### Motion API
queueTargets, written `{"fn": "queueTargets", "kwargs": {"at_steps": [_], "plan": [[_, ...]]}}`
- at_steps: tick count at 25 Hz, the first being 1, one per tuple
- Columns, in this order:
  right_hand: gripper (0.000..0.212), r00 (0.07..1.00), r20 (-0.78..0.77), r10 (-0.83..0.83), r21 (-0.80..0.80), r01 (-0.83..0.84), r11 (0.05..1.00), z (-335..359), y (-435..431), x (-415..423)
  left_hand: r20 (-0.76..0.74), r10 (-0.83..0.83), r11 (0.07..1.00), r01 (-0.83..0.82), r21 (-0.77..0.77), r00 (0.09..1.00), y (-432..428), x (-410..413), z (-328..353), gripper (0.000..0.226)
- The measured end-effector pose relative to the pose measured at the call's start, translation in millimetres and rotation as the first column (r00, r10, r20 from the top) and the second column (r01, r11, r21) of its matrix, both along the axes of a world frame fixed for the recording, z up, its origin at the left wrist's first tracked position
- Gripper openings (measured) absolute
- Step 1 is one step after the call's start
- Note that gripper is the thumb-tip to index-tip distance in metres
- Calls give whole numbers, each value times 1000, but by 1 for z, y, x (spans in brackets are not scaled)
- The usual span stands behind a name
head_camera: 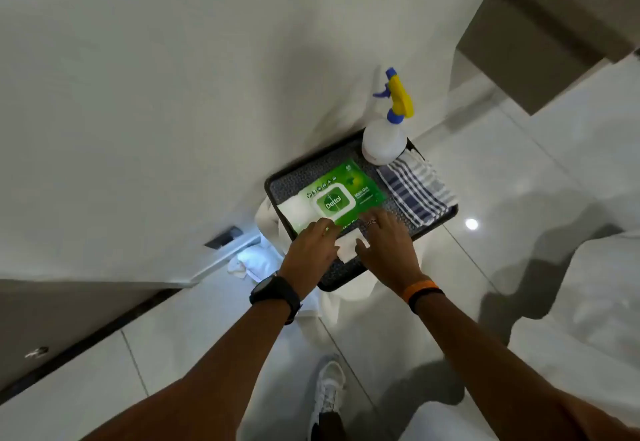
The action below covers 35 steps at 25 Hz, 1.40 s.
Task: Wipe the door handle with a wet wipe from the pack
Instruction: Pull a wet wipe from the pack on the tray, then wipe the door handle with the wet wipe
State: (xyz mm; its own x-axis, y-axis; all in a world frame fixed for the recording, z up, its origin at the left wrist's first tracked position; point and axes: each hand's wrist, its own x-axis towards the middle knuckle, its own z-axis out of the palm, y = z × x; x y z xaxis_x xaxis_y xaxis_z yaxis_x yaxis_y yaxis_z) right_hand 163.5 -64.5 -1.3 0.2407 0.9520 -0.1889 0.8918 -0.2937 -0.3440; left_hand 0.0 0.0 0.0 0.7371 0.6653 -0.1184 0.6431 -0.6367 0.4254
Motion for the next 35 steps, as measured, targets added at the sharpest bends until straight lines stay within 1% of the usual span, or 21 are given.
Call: {"fn": "queueTargets", "kwargs": {"at_steps": [1, 2, 4, 6, 8, 10, 12, 13, 15, 17, 20, 21, 23, 26, 28, 31, 33, 35], "plan": [[50, 1000, -18, 4, -45, -5, 999, -11, 1, 2, -40, 36, 999, -38, -40, 999, -1, 7, -11, 40], [50, 999, -36, 3, -68, -5, 998, -17, 3, 2, -28, 85, 993, -87, -76, 996, -2, 12, -19, 42], [51, 1000, -30, 8, -123, -11, 992, -28, 3, 0, -40, 119, 986, -122, -109, 992, -7, 19, -32, 47], [53, 1000, -21, -7, -131, 4, 991, -39, 3, -4, -56, 132, 981, -138, -133, 990, -10, 24, -45, 50], [52, 996, -58, -61, -124, 53, 991, -45, 6, -4, -20, 190, 969, -191, -158, 982, -10, 26, -53, 47], [40, 983, -135, -123, -117, 107, 987, -48, 8, -4, -5, 245, 951, -241, -193, 970, -9, 28, -55, 34], [20, 961, -217, -173, -56, 165, 985, -48, 6, -6, 15, 275, 937, -264, -230, 961, -9, 26, -53, 18], [13, 953, -241, -185, -37, 182, 983, -46, 4, -9, 36, 303, 924, -284, -257, 952, -8, 23, -50, 14], [11, 943, -276, -188, -1, 195, 981, -37, 3, -17, 101, 370, 895, -325, -306, 924, -9, 12, -37, 12], [9, 914, -356, -193, 34, 219, 975, -20, 8, -30, 181, 441, 870, -368, -328, 879, -10, -6, -18, 10], [3, 871, -458, -179, 31, 217, 976, 17, 18, -62, 284, 519, 834, -404, -376, 807, -5, -44, 18, 6], [3, 851, -499, -163, 47, 215, 976, 31, 22, -76, 322, 537, 826, -410, -386, 779, -2, -61, 31, 4], [9, 805, -578, -132, 92, 225, 970, 62, 30, -109, 376, 569, 815, -442, -375, 731, 3, -99, 61, 4], [21, 736, -674, -67, 144, 221, 965, 115, 42, -173, 427, 620, 784, -542, -304, 658, 9, -164, 110, 8], [27, 651, -759, -14, 179, 228, 957, 150, 48, -222, 470, 627, 770, -586, -251, 621, 9, -213, 147, 8], [15, 517, -854, 59, 221, 258, 941, 198, 49, -303, 560, 621, 745, -633, -207, 548, 2, -289, 207, 7], [14, 413, -905, 101, 239, 298, 924, 230, 47, -360, 595, 637, 712, -669, -213, 489, -6, -342, 243, 6], [15, 338, -927, 163, 281, 339, 898, 258, 45, -405, 626, 633, 696, -689, -203, 456, -13, -384, 276, 8]]}}
